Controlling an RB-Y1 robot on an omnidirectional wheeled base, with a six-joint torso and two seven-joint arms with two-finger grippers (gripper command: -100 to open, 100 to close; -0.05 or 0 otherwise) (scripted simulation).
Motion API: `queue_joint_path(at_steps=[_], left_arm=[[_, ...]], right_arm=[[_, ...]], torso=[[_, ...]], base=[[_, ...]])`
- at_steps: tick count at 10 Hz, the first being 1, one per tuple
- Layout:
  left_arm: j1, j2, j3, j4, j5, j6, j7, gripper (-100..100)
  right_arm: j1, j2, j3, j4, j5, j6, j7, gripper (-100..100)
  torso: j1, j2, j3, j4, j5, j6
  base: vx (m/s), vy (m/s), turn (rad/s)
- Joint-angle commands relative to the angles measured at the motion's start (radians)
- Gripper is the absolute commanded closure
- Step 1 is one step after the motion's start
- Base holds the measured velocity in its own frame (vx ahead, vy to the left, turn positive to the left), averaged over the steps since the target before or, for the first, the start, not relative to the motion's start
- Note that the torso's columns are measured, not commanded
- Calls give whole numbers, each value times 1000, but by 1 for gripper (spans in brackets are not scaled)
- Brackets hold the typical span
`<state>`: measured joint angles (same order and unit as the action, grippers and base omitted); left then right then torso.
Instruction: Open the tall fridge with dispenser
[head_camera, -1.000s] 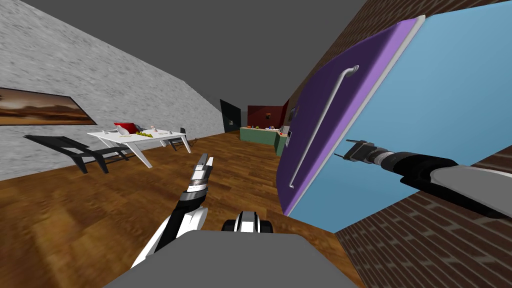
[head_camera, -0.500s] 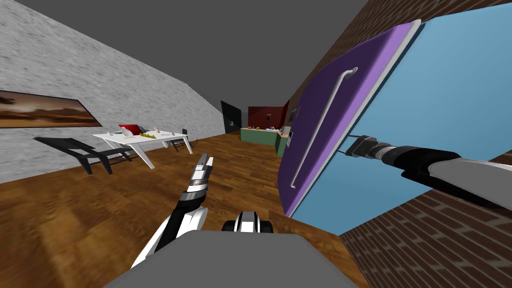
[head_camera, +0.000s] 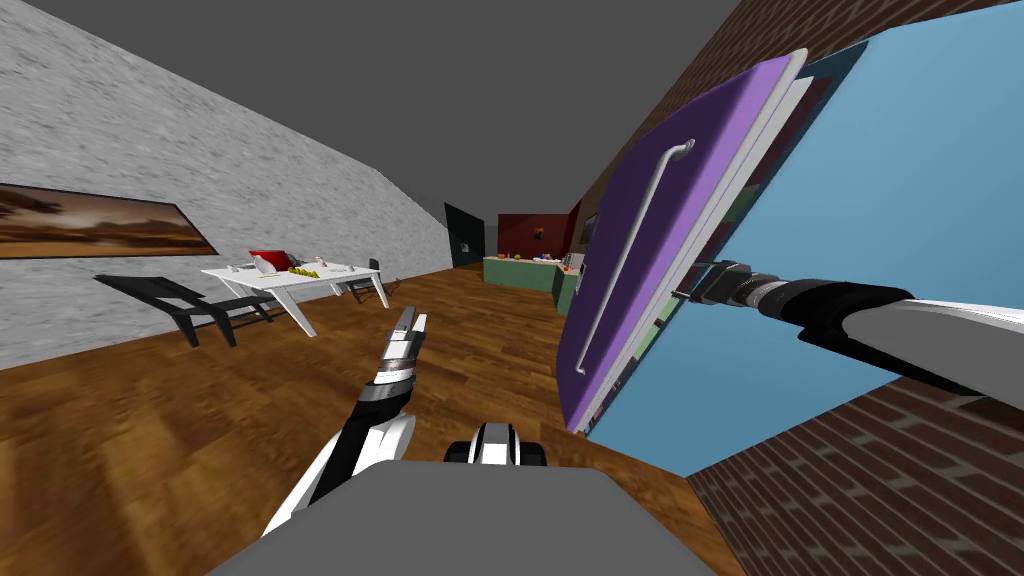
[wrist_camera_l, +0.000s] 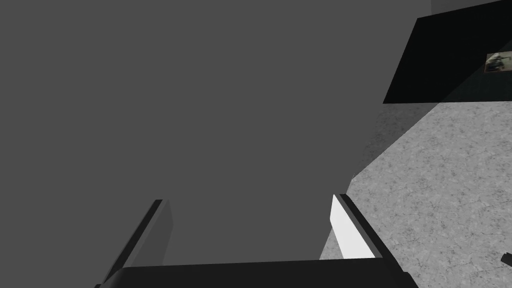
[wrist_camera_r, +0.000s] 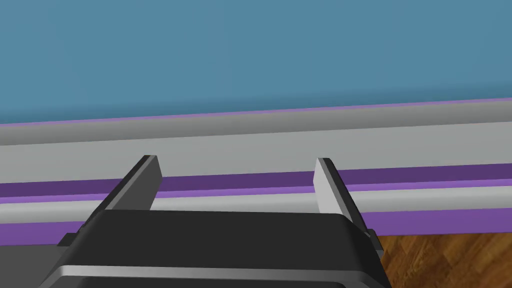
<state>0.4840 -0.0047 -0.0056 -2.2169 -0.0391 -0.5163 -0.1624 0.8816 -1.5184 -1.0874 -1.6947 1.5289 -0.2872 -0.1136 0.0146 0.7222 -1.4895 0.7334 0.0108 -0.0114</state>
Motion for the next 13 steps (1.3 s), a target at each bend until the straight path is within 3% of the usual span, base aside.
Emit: queue_joint_path(at_steps=[1, 4, 5, 6, 7, 10, 11, 13], left_arm=[[0, 0, 0, 0, 0, 0, 0, 0], [0, 0, 0, 0, 0, 0, 0, 0], [0, 0, 0, 0, 0, 0, 0, 0], [0, 0, 0, 0, 0, 0, 0, 0], [0, 0, 0, 0, 0, 0, 0, 0], [0, 0, 0, 0, 0, 0, 0, 0], [0, 0, 0, 0, 0, 0, 0, 0], [0, 0, 0, 0, 0, 0, 0, 0]], right_arm=[[-8, -32, -29, 18, 4, 5, 14, -100], [13, -30, -13, 3, 35, 5, -21, -100], [10, -41, -24, 16, 36, -9, -26, 100], [12, -34, -19, 7, 33, -5, -21, 100], [-38, 17, 30, -12, -18, -12, -38, 100], [-137, 118, 130, -12, -141, -12, -38, 100], [-181, 127, 164, -12, -190, -12, -38, 100], [-249, 127, 170, -12, -261, -12, -38, 100]], torso=[[-6, -1, -1, 2, -1, -2], [-19, 4, 3, 2, -8, 5], [-20, 7, 6, 2, -11, 7], [-21, 3, 4, 0, -12, 7], [-20, 3, 3, -1, -12, 6], [-32, -19, -14, -12, -18, -4], [-36, -23, -16, -14, -22, -4], [-40, -26, -18, -14, -22, -3]], base=[[11, 69, 25], [-8, 24, -7], [86, 7, -21], [44, 10, -42], [114, 12, 243], [60, -22, 292], [-22, 3, 274], [-17, 23, 335]])
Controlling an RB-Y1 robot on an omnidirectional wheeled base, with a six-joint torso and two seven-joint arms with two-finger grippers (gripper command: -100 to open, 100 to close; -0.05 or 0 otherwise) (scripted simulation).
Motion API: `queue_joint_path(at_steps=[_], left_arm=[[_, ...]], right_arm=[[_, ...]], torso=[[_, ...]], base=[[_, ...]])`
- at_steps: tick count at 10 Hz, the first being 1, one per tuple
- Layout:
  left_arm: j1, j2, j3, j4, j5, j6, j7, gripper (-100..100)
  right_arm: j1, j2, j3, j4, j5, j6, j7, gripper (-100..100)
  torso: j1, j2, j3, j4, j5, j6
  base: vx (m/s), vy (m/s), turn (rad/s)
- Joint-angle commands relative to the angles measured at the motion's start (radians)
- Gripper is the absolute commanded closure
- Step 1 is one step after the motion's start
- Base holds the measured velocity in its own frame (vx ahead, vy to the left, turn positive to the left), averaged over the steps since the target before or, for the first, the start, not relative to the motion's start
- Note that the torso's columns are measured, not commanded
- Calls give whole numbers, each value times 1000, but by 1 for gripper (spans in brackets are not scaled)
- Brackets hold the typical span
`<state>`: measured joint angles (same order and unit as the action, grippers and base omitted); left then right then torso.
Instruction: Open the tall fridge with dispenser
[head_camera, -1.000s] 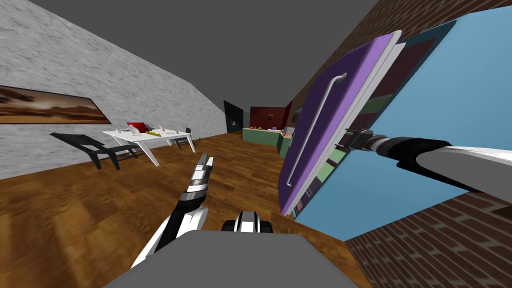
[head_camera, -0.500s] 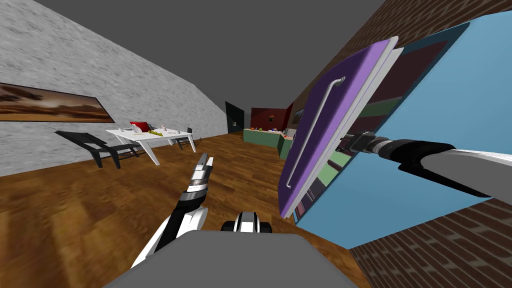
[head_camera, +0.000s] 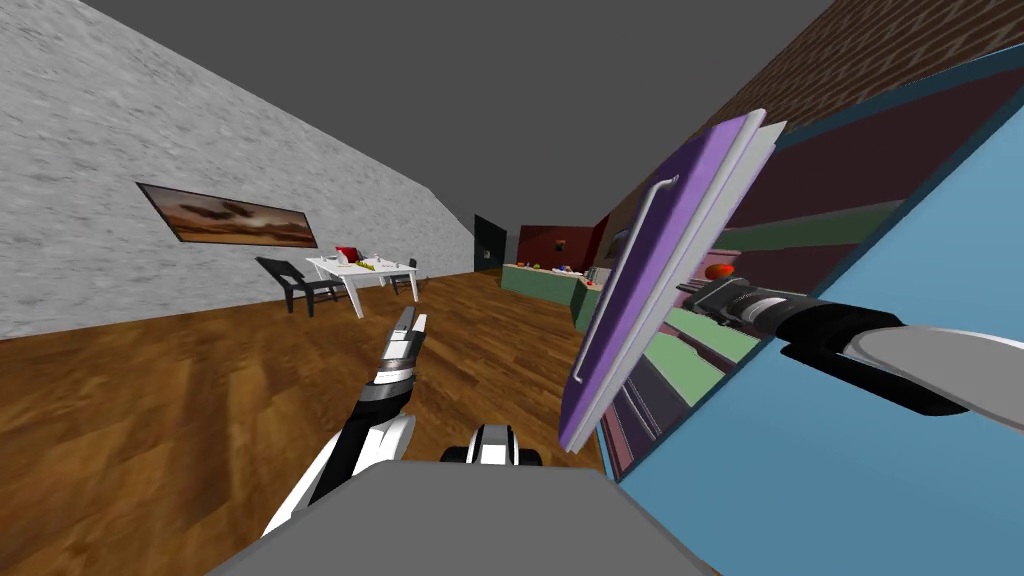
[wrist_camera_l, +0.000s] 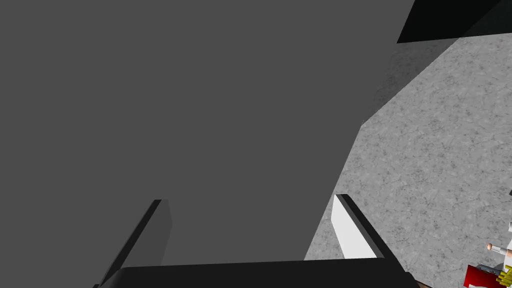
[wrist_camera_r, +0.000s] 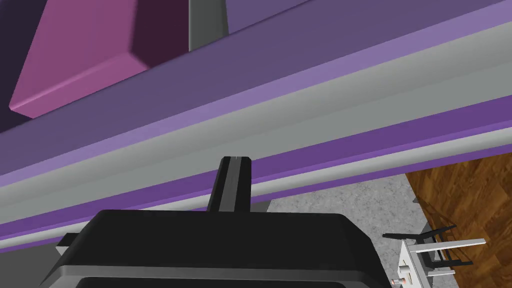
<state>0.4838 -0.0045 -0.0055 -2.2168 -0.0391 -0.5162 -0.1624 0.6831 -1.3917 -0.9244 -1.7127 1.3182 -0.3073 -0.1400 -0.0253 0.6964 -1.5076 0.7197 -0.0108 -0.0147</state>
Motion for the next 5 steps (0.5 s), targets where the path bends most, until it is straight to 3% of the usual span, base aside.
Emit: queue_joint_path(at_steps=[1, 3, 4, 5], left_arm=[[0, 0, 0, 0, 0, 0, 0, 0], [0, 0, 0, 0, 0, 0, 0, 0], [0, 0, 0, 0, 0, 0, 0, 0], [1, 0, 0, 0, 0, 0, 0, 0]], right_arm=[[-60, 0, 7, 6, -82, 9, -12, 100], [-60, 0, 7, 6, -153, 9, -12, 100], [-36, -21, 9, 24, -100, -19, 4, 100], [-36, -21, 9, 24, -100, -19, 4, 100]], torso=[[-1, 0, -1, 3, 3, 1], [-4, 6, 1, 8, 6, 7], [-7, 13, 7, 12, 5, 14], [-6, 19, 14, 13, 0, 27]], base=[[-11, 19, 339], [5, 3, 427], [109, 102, -117], [174, 177, -196]])
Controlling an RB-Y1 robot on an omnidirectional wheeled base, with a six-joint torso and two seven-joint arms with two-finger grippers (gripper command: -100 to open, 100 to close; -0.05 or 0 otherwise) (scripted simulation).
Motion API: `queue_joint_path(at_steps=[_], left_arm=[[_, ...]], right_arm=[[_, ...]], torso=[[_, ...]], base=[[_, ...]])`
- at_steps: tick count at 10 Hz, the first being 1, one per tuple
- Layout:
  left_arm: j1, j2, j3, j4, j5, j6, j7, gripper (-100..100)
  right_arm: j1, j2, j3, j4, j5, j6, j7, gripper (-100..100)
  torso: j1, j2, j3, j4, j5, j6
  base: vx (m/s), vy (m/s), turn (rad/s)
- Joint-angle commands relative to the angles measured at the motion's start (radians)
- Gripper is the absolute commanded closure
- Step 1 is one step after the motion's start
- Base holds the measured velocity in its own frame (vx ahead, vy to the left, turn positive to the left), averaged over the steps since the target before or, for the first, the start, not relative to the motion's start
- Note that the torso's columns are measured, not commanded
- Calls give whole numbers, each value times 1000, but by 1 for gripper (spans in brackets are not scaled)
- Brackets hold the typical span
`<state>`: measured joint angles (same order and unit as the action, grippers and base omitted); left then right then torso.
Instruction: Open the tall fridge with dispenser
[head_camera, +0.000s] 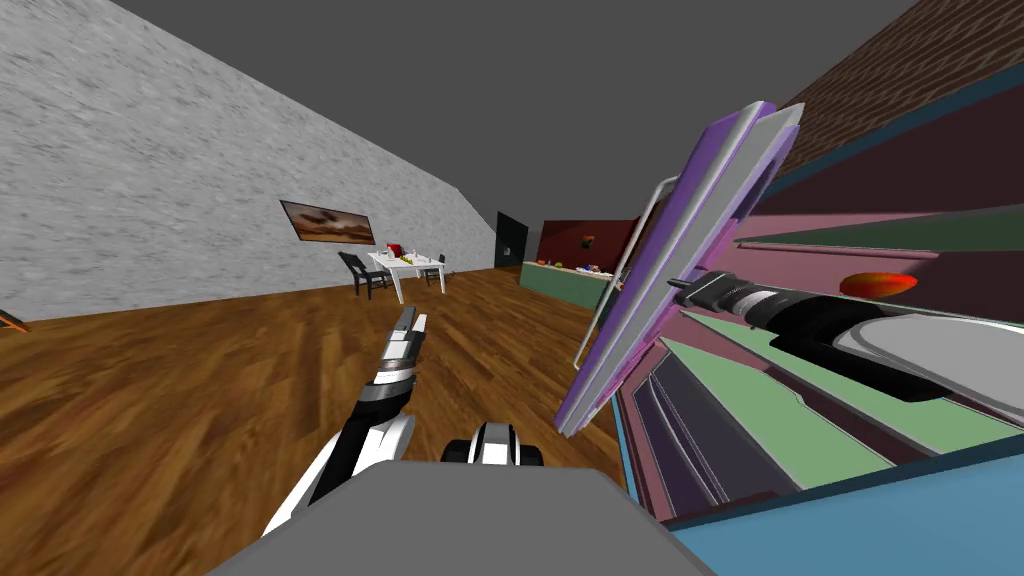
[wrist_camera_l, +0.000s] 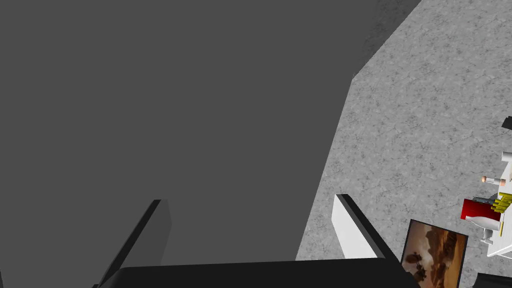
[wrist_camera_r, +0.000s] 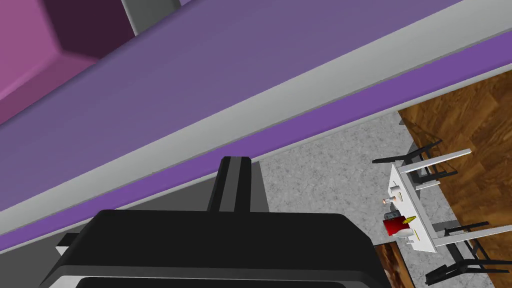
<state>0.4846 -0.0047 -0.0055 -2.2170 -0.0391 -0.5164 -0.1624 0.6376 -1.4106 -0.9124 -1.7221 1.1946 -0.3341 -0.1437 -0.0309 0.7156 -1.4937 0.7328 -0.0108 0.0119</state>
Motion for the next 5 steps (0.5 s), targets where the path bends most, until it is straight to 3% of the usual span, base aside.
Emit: queue_joint_path(at_steps=[1, 2, 5], left_arm=[[0, 0, 0, 0, 0, 0, 0, 0], [0, 0, 0, 0, 0, 0, 0, 0], [0, 0, 0, 0, 0, 0, 0, 0]], right_arm=[[10, -2, -3, 34, 23, 8, 8, 100], [33, -19, -20, 64, 62, 5, 21, 100], [56, -36, -37, 106, 100, 3, 34, 100]], torso=[[-1, 6, 5, 0, -3, -3], [-4, 12, 9, 0, -5, -7], [-4, 7, 6, 0, -4, -3]], base=[[98, 118, -60], [159, 155, -187], [151, 179, -212]])
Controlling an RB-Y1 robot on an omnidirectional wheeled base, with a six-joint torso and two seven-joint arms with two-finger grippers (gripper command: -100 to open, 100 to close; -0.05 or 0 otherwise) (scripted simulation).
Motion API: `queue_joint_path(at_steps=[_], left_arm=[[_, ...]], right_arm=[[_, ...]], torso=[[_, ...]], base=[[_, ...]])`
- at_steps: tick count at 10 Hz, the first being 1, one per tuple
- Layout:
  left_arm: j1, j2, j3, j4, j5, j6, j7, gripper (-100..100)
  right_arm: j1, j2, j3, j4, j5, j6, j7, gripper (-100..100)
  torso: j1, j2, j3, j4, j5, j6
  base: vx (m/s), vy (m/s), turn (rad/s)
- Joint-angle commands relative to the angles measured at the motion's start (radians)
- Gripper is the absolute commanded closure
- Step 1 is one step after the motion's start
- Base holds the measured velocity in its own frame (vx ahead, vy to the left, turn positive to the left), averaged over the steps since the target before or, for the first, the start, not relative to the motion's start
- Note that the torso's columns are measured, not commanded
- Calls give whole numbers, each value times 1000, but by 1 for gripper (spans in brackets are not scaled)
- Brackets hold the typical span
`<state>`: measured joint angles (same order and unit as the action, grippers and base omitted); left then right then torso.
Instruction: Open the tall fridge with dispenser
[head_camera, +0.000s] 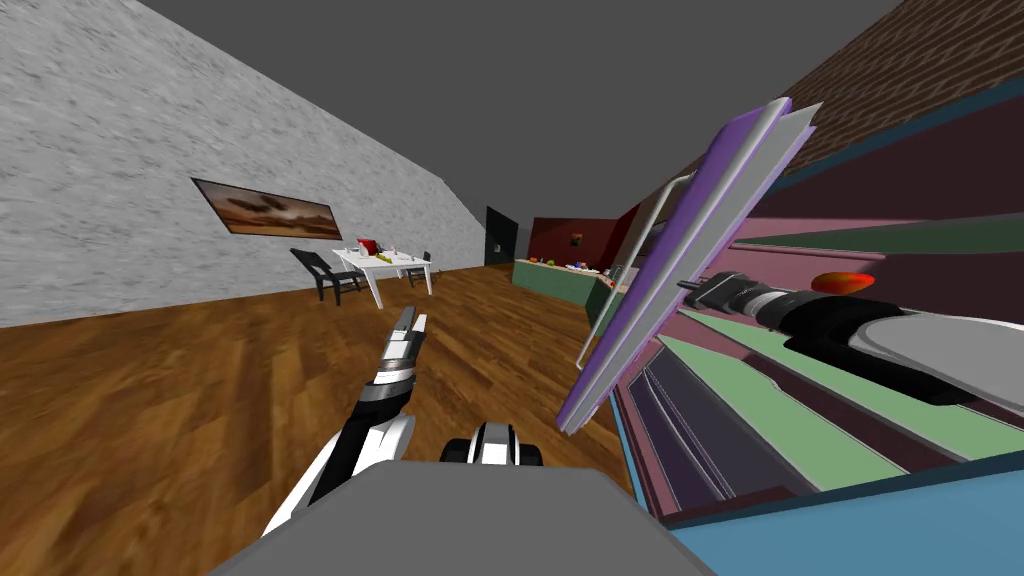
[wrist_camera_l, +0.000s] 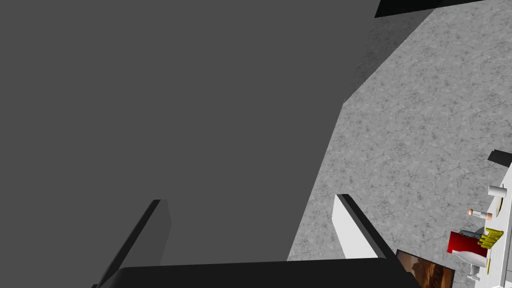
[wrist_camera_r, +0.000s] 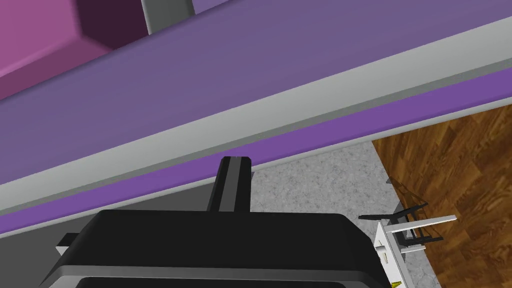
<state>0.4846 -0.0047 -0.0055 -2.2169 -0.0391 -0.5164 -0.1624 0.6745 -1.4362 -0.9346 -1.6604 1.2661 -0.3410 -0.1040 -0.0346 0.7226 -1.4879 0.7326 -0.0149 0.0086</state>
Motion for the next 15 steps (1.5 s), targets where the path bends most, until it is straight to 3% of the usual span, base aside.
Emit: queue_joint_path(at_steps=[1, 2, 3, 6, 7, 8, 9, 11, 12, 13, 15], left_arm=[[0, 0, 0, 0, 0, 0, 0, 0], [0, 0, 0, 0, 0, 0, 0, 0], [0, 0, 0, 0, 0, 0, 0, 0], [0, 0, 0, 0, 0, 0, 0, 0], [-1, 0, 0, 0, 0, 0, 0, 0], [0, 0, 0, 0, 0, 0, 0, 0], [0, 0, 0, 0, 0, 0, 0, 0], [0, 0, 0, 0, 0, 0, 0, 0], [0, 0, 0, 0, 0, 0, 0, 0], [0, 0, 0, 0, 0, 0, 0, 0], [0, 0, 0, 0, 0, 0, 0, 0]], right_arm=[[43, -28, -32, 71, 64, 7, 7, 100], [43, -28, -32, 80, 68, 7, 7, 100], [66, -45, -49, 112, 94, 4, 20, 100], [66, -45, -49, 116, 106, 4, 20, 100], [89, -63, -67, 149, 145, 1, 32, 100], [89, -63, -67, 152, 145, 1, 32, 100], [113, -80, -84, 180, 178, -2, 45, 100], [113, -80, -84, 188, 183, -2, 45, 100], [136, -97, -101, 224, 222, -4, 58, 100], [136, -97, -101, 224, 222, -4, 58, 100], [182, -132, -136, 285, 283, -10, 84, 100]], torso=[[-1, -3, -3, -1, 2, -7], [-1, -8, -7, -1, 4, -6], [-2, -9, -10, -1, 6, -10], [-1, -7, -9, -1, 7, -15], [-4, -6, -8, 0, 6, -13], [0, -11, -10, -1, 6, -7], [4, -11, -10, -1, 9, -10], [12, -13, -12, -4, 11, -19], [11, -11, -11, -4, 11, -23], [15, -11, -10, -4, 11, -17], [21, -10, -8, -3, 13, -16]], base=[[193, 156, -211], [150, 158, -155], [179, 202, -239], [74, 88, -54], [83, 107, -165], [107, 154, -207], [162, 213, -280], [131, 121, -113], [109, 133, -181], [113, 160, -161], [185, 271, -302]])
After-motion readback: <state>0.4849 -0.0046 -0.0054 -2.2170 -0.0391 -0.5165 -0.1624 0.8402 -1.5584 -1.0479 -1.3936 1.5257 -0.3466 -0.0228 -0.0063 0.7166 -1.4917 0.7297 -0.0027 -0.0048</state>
